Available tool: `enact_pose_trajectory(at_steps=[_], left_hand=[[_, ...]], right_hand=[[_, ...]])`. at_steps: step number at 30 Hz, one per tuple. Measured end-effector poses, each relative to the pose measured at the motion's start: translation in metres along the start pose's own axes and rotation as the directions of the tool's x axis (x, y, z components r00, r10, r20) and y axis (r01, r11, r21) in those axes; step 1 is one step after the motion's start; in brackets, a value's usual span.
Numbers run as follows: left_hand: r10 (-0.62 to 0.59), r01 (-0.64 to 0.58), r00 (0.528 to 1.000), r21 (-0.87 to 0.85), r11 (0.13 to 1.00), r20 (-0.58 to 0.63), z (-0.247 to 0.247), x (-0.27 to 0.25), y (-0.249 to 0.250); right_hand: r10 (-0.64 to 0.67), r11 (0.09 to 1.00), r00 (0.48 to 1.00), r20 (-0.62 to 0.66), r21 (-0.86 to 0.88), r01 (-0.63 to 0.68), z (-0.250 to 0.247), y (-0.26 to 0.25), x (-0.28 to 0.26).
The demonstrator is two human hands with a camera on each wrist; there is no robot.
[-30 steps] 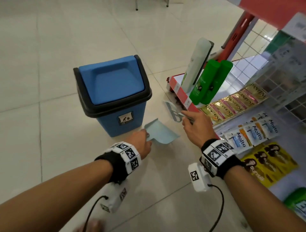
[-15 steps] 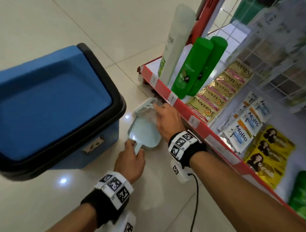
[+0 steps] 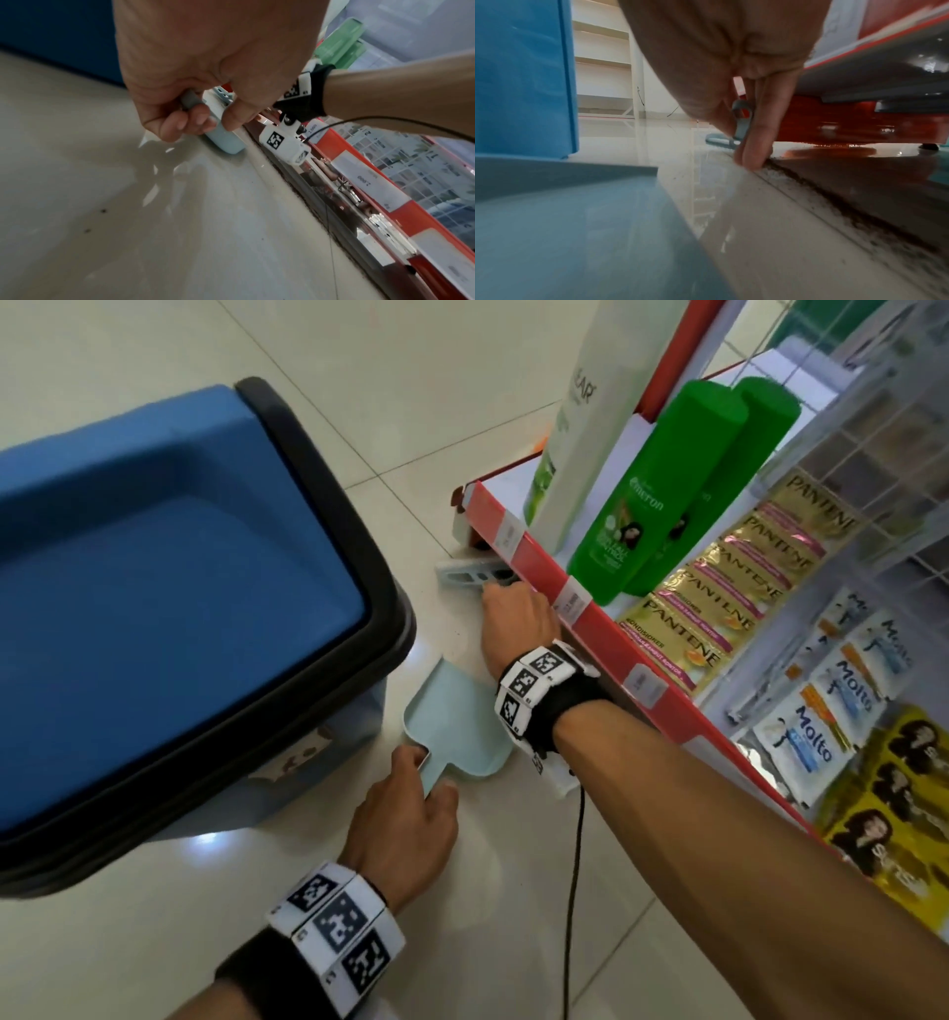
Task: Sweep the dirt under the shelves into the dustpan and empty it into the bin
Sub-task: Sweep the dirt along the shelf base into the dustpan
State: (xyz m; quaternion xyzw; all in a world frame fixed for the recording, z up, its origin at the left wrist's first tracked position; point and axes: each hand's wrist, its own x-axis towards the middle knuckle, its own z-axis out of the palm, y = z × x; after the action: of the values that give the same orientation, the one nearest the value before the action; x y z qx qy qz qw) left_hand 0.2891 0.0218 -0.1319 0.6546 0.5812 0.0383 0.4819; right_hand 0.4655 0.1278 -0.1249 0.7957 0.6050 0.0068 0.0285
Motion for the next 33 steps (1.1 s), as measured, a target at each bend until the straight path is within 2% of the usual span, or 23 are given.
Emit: enact_pose_trajectory(at_steps=[4, 9, 12, 14, 17, 19, 21, 24, 29, 33], left_hand=[[0.009, -0.009, 1.000, 0.032, 0.999, 0.004, -0.004, -0.005, -0.002], [0.006, -0.005, 0.998, -0.001, 1.000, 0.055, -0.005, -0.004, 0.004], [-0.017, 0.019, 0.997, -0.025, 1.000, 0.080, -0.002, -0.001, 0.007], [-0.026, 0.028, 0.996, -0.025, 0.999, 0.082, 0.000, 0.001, 0.010], [-0.030, 0.031, 0.996, -0.010, 0.999, 0.083, 0.004, 0.000, 0.014], [-0.019, 0.019, 0.996, -0.002, 1.000, 0.085, 0.004, -0.002, 0.014], [-0.006, 0.006, 0.996, 0.003, 1.000, 0.087, 0.004, -0.005, 0.011], [0.002, -0.004, 0.995, 0.019, 1.000, 0.099, 0.002, -0.011, 0.005], [-0.005, 0.002, 0.992, 0.020, 1.000, 0.127, -0.002, -0.017, 0.000], [-0.012, 0.008, 0.991, 0.030, 1.000, 0.131, 0.001, -0.014, 0.000]], right_hand=[[0.034, 0.996, 0.996, 0.087, 0.078, -0.041, -0.005, 0.006, 0.001], [0.077, 0.990, 0.971, 0.227, 0.100, -0.102, -0.013, 0.041, -0.056], [0.067, 0.995, 0.978, 0.195, 0.058, -0.080, -0.019, 0.053, -0.087], [0.033, 0.996, 0.989, 0.145, 0.073, -0.044, -0.025, 0.049, -0.089], [-0.046, 0.990, 0.999, 0.010, 0.131, 0.044, -0.034, 0.026, -0.065], [-0.091, 0.994, 0.996, -0.015, 0.056, 0.092, -0.032, 0.008, -0.039], [-0.080, 0.996, 0.997, 0.016, -0.032, 0.081, -0.028, -0.002, -0.017], [-0.051, 0.998, 0.993, 0.104, -0.034, 0.055, -0.023, 0.002, -0.009], [-0.033, 0.999, 0.977, 0.209, -0.004, 0.035, -0.027, 0.031, -0.063], [-0.022, 0.999, 0.990, 0.140, 0.033, 0.017, -0.036, 0.049, -0.084]])
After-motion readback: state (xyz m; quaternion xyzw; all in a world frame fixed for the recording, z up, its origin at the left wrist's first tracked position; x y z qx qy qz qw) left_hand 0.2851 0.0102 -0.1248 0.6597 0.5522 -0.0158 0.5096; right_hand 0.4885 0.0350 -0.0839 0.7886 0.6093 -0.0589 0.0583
